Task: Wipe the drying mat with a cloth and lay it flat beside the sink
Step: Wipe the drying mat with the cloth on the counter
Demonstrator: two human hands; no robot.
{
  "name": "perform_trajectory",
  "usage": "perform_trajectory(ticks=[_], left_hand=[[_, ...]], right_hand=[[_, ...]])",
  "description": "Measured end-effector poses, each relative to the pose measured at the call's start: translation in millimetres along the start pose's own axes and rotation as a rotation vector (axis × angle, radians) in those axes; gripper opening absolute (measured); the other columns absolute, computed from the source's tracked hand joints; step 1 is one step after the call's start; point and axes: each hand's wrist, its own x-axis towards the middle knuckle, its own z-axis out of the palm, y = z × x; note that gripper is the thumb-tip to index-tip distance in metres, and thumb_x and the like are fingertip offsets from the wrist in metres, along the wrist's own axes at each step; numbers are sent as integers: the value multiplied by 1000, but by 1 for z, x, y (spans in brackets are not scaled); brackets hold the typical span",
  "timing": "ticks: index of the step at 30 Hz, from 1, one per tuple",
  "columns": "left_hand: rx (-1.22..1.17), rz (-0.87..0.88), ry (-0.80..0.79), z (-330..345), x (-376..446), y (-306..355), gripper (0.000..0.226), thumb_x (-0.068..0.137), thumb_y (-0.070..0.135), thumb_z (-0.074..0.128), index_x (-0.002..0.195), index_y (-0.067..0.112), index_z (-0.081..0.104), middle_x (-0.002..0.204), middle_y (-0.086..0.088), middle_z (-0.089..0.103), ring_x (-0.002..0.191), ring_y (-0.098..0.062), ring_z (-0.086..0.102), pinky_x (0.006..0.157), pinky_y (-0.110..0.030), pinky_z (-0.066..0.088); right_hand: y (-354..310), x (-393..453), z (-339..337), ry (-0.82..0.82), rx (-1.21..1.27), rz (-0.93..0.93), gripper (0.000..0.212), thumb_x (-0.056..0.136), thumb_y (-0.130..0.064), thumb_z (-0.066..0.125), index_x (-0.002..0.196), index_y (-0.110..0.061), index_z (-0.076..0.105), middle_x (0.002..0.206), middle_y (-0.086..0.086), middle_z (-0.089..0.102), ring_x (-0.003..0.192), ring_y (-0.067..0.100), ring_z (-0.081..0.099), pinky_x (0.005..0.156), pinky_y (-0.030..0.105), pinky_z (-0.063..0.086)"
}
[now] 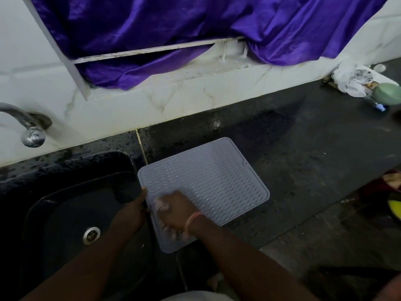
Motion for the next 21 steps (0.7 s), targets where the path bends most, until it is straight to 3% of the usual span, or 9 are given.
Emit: perform_trajectory(ticks=[2,3,5,8,10,13,16,18,21], left_hand=[[-78,-18,-6,1,2,-6,74,101,35,51,157,34,2,148,-10,50,123,-28,58,102,-37,46],[-116,-20,2,1,1,-7,76,100,38,52,156,39,1,149,-9,49,123,-28,58,101,-37,47],[-145,-8,10,5,1,-10,77,100,39,52,154,43,-2,152,-8,45,125,-28,57,102,-37,47],[-154,-20,20,7,3,-9,76,100,38,53,156,39,2,153,-6,44,126,-27,56,104,-35,45],[-165,-31,4,6,4,-9,77,99,41,53,156,41,1,154,-5,43,127,-27,56,105,-38,46],[-161,-41,-4,5,2,-5,75,100,43,51,156,42,1,154,-5,43,128,-28,55,104,-39,46],[-160,-42,3,5,1,-3,75,100,39,52,156,42,2,153,-7,45,127,-31,55,104,-39,45],[-168,-32,3,4,2,-8,77,100,36,54,153,47,-1,152,-8,46,127,-32,56,105,-41,45],[-162,-38,34,3,-2,-9,76,99,36,56,155,44,6,144,-13,54,124,-34,57,102,-43,47]], right_hand=[[28,0,-43,157,137,124,24,97,-31,52,89,-14,67,79,10,70,67,23,71,69,43,62],[47,-1,-69,269,114,192,28,99,-39,48,90,-20,66,81,9,70,65,19,71,67,42,63],[95,-2,-116,462,-83,388,38,98,-54,40,106,-25,63,104,9,66,80,20,70,79,43,61],[142,-1,-137,489,-277,589,49,94,-43,43,130,-12,57,131,19,56,111,35,61,99,40,47],[126,-7,-113,489,-223,544,44,97,-34,49,133,-9,52,133,18,52,109,32,59,97,39,45],[74,-18,-49,459,-152,396,49,98,-38,52,140,-13,43,134,9,50,98,18,58,86,31,46],[21,-19,25,239,-229,157,49,97,-34,52,140,-14,45,139,13,43,111,27,58,97,38,50],[-3,-21,53,83,-209,35,45,92,-32,54,134,-16,50,130,13,47,107,30,59,99,44,51],[4,-23,30,63,-28,-19,35,93,-30,56,126,-20,61,121,11,60,110,25,58,104,39,46]])
